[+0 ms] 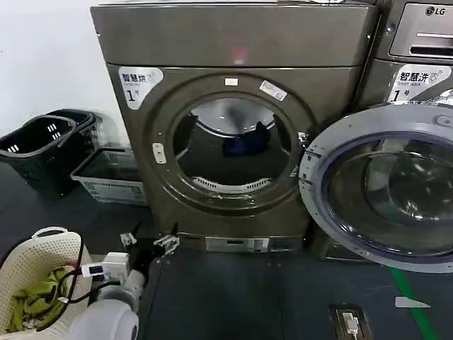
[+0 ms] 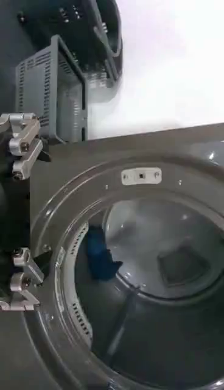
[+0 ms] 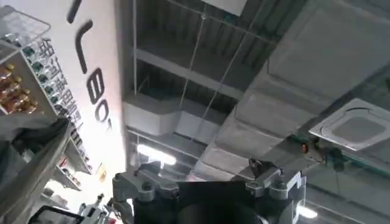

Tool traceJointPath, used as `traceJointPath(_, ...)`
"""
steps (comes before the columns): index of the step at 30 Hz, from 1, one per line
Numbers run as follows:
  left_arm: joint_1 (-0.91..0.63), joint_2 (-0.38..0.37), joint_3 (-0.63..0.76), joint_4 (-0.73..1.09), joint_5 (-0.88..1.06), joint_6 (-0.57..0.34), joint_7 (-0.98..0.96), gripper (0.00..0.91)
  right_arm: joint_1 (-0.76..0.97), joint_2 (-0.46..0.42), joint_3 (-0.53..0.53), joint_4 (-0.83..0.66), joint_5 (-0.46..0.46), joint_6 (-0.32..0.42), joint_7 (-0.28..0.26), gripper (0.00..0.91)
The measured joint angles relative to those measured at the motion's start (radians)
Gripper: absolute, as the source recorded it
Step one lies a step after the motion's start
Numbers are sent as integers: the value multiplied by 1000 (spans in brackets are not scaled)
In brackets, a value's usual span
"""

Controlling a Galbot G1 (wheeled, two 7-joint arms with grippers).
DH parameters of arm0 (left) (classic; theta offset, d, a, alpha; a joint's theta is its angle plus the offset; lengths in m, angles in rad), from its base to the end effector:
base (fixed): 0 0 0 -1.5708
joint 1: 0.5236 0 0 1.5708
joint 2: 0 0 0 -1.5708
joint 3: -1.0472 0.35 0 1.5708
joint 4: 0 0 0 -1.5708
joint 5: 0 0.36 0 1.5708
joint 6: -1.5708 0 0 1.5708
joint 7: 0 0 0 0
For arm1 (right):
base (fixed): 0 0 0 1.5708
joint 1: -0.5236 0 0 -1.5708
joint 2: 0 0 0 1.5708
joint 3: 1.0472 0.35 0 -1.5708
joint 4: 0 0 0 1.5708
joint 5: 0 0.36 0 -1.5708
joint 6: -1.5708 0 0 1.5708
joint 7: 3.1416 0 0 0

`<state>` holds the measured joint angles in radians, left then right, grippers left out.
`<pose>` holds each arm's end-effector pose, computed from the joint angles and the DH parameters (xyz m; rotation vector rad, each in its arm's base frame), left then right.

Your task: Grasp the clothes from the dryer.

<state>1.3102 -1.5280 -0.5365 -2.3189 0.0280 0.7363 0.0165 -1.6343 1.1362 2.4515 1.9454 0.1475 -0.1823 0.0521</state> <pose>0.2275 0.0079 -0.1699 0.0096 -2.8890 -0.0947 -0.1340 -0.3766 0.0101 2.0377 1.7570 -1.0911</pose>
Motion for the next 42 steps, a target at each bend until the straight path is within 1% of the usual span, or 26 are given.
traceJointPath(21, -3, 0, 4, 7, 28, 0, 28, 907, 2, 17, 2, 0, 0, 4, 2, 907)
traceJointPath(42, -11, 2, 30, 13, 94, 0, 76, 907, 5, 37, 34, -17, 26, 43, 32, 907)
